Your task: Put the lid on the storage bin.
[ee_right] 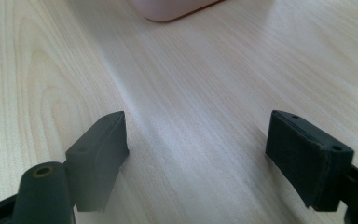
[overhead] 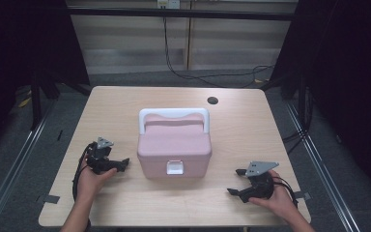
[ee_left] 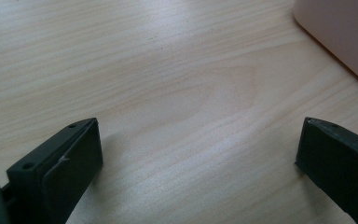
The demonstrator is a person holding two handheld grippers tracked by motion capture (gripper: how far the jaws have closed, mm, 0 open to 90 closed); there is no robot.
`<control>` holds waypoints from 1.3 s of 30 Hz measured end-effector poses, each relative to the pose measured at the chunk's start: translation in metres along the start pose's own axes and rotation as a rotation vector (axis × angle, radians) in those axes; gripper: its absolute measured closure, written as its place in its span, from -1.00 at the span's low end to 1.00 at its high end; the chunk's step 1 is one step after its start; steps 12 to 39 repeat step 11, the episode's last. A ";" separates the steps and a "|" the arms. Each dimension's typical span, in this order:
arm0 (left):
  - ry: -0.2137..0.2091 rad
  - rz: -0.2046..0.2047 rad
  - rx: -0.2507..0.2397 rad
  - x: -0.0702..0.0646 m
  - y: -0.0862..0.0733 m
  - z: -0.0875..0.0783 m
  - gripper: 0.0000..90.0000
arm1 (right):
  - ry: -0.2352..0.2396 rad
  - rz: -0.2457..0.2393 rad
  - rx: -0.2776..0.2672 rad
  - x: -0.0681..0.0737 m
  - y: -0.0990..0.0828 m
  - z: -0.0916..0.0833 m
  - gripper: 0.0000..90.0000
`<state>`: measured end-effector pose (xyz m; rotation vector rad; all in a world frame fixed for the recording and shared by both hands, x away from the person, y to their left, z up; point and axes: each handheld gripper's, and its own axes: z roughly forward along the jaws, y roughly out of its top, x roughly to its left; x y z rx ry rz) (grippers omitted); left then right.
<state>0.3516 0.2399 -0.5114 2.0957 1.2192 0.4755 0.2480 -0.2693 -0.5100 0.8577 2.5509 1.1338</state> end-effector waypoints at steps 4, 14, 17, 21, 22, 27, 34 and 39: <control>0.001 0.000 -0.001 0.000 0.000 0.000 -1.00 | 0.000 0.000 0.000 0.000 0.000 0.000 -0.55; 0.002 -0.001 -0.002 0.000 0.000 0.000 -1.00 | -0.001 0.000 0.000 0.000 0.000 0.000 -0.56; 0.002 -0.001 -0.002 0.000 0.000 0.000 -1.00 | -0.001 0.000 0.000 0.000 0.000 0.000 -0.56; 0.002 -0.001 -0.002 0.000 0.000 0.000 -1.00 | -0.001 0.000 0.000 0.000 0.000 0.000 -0.56; 0.002 -0.001 -0.002 0.000 0.000 0.000 -1.00 | -0.001 0.000 0.000 0.000 0.000 0.000 -0.56; 0.002 -0.001 -0.002 0.000 0.000 0.000 -1.00 | -0.001 0.000 0.000 0.000 0.000 0.000 -0.56; 0.002 -0.001 -0.002 0.000 0.000 0.000 -1.00 | -0.001 0.000 0.000 0.000 0.000 0.000 -0.56; 0.002 -0.001 -0.002 0.000 0.000 0.000 -1.00 | -0.001 0.000 0.000 0.000 0.000 0.000 -0.56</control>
